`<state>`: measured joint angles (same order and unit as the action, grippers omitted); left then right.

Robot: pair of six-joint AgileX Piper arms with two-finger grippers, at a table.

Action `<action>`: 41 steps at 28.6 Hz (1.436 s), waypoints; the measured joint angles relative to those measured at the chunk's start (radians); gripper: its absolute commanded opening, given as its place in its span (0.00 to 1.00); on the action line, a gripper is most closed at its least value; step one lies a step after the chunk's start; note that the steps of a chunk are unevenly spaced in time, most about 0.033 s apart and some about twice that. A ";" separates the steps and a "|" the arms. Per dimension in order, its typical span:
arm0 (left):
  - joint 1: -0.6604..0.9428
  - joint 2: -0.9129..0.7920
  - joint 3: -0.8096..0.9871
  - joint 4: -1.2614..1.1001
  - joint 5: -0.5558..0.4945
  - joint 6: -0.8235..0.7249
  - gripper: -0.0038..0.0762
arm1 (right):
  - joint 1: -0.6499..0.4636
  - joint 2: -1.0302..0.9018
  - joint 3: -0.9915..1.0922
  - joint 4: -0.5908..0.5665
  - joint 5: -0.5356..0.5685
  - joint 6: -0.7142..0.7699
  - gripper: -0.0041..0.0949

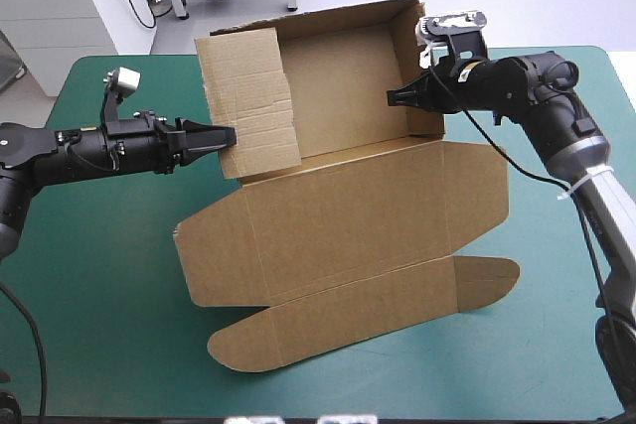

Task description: Fold the box

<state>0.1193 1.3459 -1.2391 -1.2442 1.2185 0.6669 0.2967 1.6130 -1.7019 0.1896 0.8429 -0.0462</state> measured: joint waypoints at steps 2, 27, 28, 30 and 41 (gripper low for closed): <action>-0.003 0.000 0.000 0.014 -0.020 0.000 0.58 | 0.024 0.000 0.000 -0.028 -0.003 0.004 0.02; -0.321 0.023 0.000 0.730 -0.553 -0.555 0.52 | 0.175 0.001 0.002 -0.236 -0.010 0.165 0.02; -0.321 0.032 0.000 0.732 -0.557 -0.566 0.49 | 0.175 0.001 0.002 -0.233 -0.002 0.165 0.02; -0.321 0.047 0.001 0.735 -0.561 -0.580 0.37 | 0.175 0.001 0.002 -0.232 0.011 0.165 0.02; -0.321 0.073 0.010 0.736 -0.581 -0.598 0.04 | 0.177 -0.002 0.002 -0.278 0.057 0.195 0.02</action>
<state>-0.2013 1.4189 -1.2292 -0.5080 0.6375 0.0694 0.4732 1.6110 -1.7000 -0.0879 0.9001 0.1492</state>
